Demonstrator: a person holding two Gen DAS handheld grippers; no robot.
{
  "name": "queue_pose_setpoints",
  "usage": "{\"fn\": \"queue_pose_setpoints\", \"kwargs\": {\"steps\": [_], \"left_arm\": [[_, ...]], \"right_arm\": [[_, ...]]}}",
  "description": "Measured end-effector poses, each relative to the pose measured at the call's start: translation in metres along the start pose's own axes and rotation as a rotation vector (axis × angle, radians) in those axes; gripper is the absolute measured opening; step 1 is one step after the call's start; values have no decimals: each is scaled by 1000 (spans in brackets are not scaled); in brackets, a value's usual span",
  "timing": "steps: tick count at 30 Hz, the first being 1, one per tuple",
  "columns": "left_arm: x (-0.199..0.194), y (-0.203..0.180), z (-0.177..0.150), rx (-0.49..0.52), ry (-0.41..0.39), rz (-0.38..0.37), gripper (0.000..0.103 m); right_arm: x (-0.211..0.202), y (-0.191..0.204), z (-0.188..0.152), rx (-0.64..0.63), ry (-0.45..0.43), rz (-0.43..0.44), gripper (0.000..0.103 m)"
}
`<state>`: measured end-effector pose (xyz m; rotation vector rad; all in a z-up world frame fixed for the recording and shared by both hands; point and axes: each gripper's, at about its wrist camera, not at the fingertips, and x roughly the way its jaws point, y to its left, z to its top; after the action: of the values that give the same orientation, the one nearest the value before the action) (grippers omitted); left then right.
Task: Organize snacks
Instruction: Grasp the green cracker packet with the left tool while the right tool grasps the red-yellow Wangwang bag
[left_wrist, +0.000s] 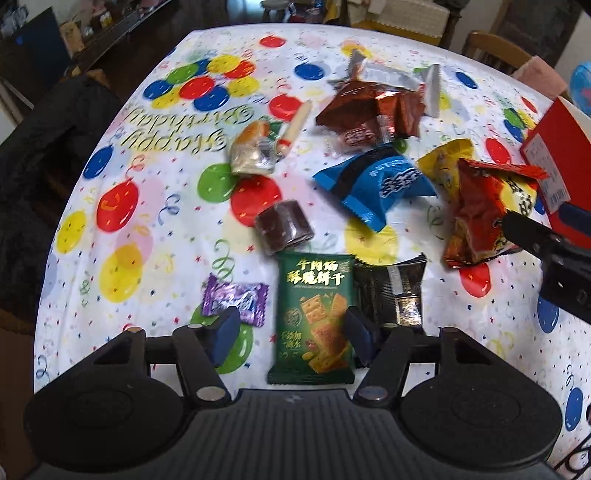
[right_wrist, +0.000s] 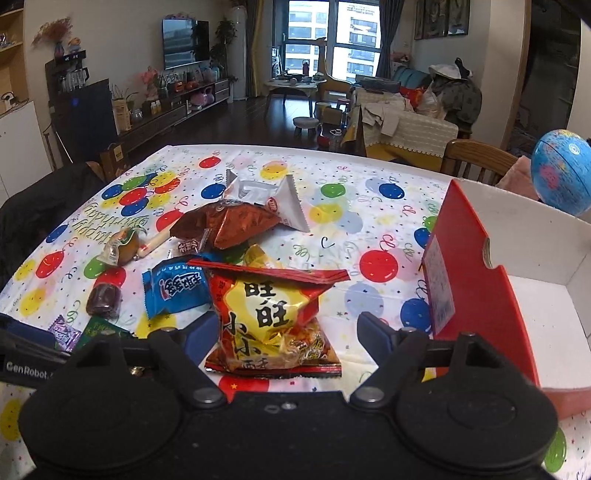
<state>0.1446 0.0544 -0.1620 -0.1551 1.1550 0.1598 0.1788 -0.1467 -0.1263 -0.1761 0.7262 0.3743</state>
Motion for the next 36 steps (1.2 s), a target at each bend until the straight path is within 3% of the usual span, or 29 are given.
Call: {"fn": "queue_pose_setpoints", "kwargs": {"steps": [13,16,19,29,36], "left_arm": [[13,-2,5,2,17,-28,53],[11,-1,5,-5,8,-35,43],[11,3,5,-21,5,-46,43],[1,23,1,-93,15,-57,43],[-29,25,-7,-86,-23,-84,43]], "right_arm": [[26,5,2,-23,14,15,79],[30,8,2,-31,25,23,71],[28,9,2,-24,24,25,68],[0,10,0,2,-4,24,59],[-36,13,-4,22,-16,8,57]]}}
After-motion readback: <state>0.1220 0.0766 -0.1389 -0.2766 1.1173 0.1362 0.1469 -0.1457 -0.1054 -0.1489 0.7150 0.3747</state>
